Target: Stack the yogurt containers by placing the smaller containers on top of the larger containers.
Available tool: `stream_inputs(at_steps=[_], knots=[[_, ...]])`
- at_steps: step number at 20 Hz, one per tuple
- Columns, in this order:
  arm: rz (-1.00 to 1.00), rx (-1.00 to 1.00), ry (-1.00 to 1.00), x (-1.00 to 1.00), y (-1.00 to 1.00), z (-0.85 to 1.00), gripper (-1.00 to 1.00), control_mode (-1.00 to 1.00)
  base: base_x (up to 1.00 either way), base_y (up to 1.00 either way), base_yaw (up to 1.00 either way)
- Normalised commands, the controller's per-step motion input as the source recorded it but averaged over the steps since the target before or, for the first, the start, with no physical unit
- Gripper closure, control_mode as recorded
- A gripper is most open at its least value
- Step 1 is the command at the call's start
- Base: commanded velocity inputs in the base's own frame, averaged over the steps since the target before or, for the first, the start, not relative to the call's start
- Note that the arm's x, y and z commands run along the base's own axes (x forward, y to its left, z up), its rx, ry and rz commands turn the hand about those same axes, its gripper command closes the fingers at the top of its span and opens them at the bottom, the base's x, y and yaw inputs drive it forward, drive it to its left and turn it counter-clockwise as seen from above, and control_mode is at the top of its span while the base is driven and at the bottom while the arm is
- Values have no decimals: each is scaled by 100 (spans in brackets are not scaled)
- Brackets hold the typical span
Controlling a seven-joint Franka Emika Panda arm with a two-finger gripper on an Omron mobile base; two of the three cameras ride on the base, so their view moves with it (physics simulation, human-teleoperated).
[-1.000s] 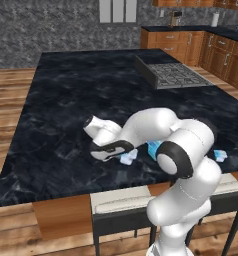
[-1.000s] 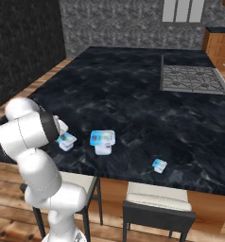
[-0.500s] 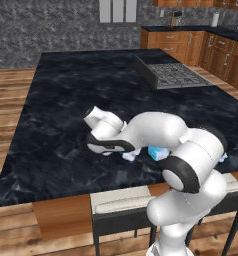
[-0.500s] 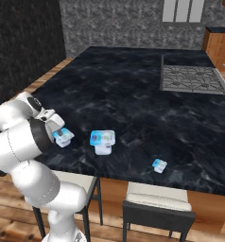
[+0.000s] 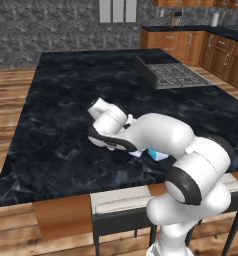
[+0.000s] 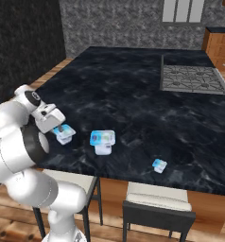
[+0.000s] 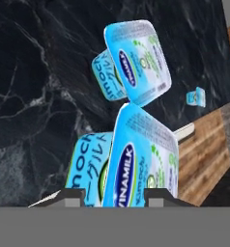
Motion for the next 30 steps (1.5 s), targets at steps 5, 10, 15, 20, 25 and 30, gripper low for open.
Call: stream_inputs(at_steps=[5,10,15,20,25,30], knots=[[0,-3,2,-4,-31,16,100,-100,0,0,0],[3,-1,0,0,-22,9,100,-100,0,0,0],[11,0,0,0,-20,0,100,-100,0,0,0],[19,0,0,2,-27,1,100,-100,0,0,0],[23,0,0,9,-26,0,100,-100,0,0,0],[23,0,0,26,-19,0,100,-100,0,0,0]])
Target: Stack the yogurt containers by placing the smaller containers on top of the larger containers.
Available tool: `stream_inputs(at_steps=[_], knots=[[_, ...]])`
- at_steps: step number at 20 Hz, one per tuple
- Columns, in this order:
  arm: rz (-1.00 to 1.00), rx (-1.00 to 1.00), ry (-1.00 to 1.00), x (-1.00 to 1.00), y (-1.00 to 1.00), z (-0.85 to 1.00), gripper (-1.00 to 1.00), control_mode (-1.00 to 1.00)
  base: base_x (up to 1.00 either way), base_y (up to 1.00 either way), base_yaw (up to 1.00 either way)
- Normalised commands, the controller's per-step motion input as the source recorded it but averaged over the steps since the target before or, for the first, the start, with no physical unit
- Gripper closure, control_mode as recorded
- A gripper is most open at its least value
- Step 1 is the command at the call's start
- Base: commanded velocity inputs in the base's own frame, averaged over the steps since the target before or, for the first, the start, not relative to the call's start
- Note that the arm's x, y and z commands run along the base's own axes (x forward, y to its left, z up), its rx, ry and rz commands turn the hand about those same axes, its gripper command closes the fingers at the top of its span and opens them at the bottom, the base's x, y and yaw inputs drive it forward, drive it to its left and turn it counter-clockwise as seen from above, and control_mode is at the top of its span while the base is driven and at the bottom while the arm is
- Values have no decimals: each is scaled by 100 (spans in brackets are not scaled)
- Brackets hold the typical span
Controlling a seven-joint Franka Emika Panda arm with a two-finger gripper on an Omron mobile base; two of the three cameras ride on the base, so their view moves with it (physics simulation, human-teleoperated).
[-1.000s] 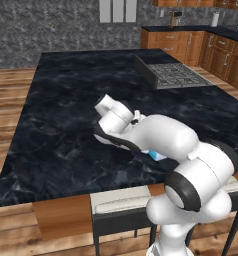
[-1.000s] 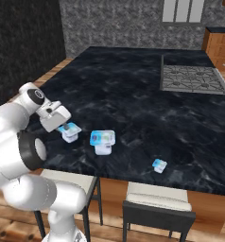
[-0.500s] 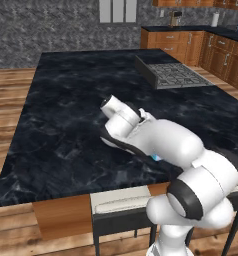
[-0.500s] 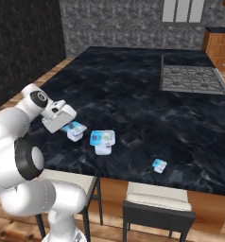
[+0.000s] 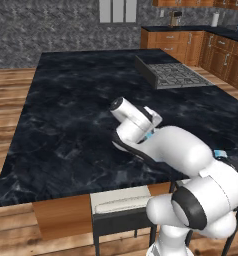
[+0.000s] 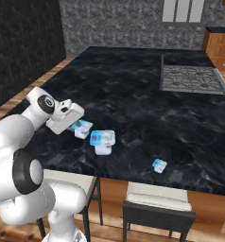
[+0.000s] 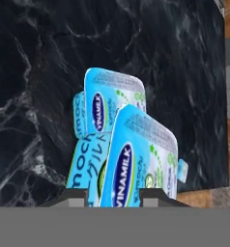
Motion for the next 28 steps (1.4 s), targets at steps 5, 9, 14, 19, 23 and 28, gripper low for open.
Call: stream_inputs(at_steps=[5,9,14,19,23,28], knots=[[17,5,0,32,-3,0,100,-100,0,0,0],[15,15,-2,28,-1,-2,100,-100,0,0,0],[19,18,-9,5,-11,-1,100,-100,0,0,0],[17,14,-15,0,-25,-3,100,-100,0,0,0],[11,3,-8,0,-18,-10,100,-100,0,0,0],[8,0,-1,0,-1,-9,100,-100,0,0,0]])
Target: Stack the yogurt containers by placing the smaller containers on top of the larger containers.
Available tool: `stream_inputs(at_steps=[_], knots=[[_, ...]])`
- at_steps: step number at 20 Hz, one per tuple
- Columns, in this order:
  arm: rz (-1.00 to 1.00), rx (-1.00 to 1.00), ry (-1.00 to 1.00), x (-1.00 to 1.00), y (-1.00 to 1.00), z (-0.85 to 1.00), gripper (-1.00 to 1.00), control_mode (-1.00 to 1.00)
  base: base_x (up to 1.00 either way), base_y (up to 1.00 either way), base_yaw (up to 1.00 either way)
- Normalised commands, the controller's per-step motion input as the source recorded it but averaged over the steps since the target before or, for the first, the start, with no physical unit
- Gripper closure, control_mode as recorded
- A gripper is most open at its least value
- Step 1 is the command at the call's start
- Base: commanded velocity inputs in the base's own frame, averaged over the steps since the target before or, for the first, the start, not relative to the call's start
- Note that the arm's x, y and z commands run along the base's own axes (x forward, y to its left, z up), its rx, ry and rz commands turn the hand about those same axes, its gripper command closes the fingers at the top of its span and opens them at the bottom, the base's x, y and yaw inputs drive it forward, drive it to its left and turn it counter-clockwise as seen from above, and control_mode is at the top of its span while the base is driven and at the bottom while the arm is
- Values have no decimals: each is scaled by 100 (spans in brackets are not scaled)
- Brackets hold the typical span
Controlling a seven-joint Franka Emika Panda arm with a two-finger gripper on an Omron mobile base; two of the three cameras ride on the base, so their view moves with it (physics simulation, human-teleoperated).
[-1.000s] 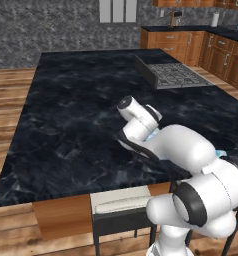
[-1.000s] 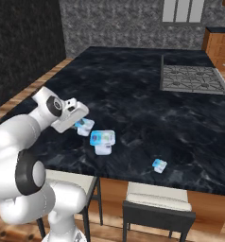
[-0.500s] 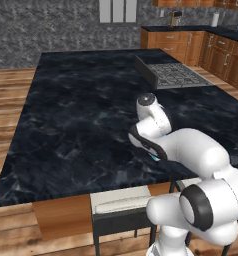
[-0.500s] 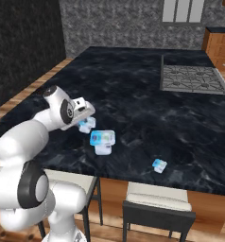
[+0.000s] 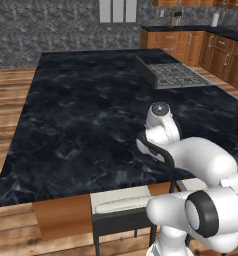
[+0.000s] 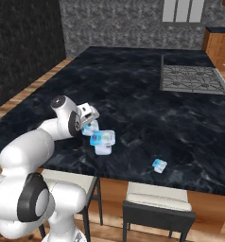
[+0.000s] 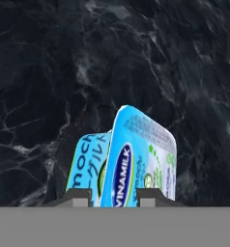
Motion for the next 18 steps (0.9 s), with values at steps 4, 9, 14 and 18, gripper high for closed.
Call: stream_inputs(at_steps=[4,9,14,18], knots=[[7,0,0,0,0,-2,100,-100,0,0,0],[3,-3,0,0,0,0,100,-100,0,0,0],[0,-7,0,0,0,0,100,-100,0,0,0],[0,-6,-1,0,0,0,100,-100,0,0,0]])
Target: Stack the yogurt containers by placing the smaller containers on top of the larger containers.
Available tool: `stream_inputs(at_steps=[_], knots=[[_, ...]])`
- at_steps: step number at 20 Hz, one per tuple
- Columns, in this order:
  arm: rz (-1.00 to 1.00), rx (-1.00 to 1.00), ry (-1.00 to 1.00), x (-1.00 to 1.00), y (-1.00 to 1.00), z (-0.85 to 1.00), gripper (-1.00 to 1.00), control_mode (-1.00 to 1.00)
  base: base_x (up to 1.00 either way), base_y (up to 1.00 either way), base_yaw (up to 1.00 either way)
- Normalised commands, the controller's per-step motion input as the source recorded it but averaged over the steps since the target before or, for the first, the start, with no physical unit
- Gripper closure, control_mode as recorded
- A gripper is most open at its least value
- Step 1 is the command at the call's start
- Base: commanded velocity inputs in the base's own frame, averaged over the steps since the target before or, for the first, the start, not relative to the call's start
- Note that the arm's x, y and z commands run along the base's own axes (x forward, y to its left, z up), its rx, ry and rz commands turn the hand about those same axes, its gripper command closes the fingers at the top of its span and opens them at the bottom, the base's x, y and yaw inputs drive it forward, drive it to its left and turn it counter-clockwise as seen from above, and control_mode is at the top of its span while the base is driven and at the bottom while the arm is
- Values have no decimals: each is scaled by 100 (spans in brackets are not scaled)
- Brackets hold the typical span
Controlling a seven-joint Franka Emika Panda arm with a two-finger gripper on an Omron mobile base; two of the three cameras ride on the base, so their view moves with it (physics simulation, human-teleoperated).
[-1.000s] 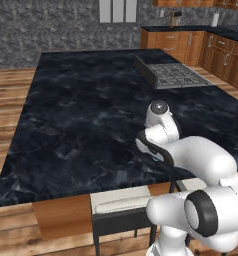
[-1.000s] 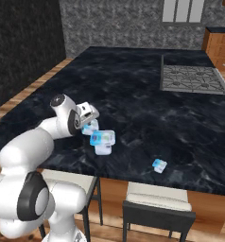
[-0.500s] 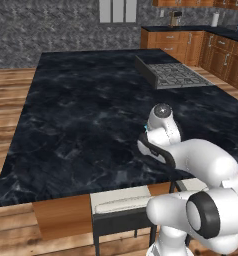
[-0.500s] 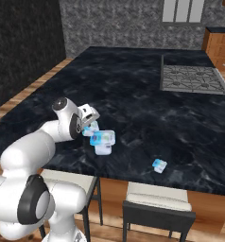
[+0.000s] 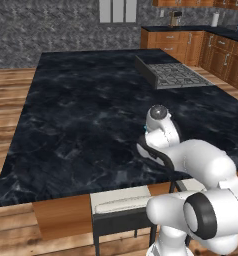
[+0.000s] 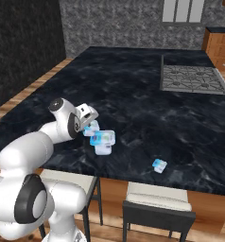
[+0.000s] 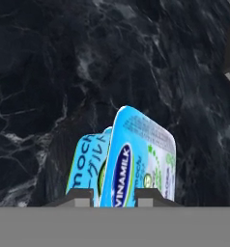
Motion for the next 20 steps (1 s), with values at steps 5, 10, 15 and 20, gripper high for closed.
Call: stream_inputs(at_steps=[5,10,15,20], knots=[[0,-1,0,0,-2,0,100,-100,0,0,0],[0,-1,0,0,-14,0,100,-100,0,0,0],[0,-2,0,0,-16,0,100,-100,0,0,0],[0,-3,0,0,-9,0,100,-100,0,0,0]])
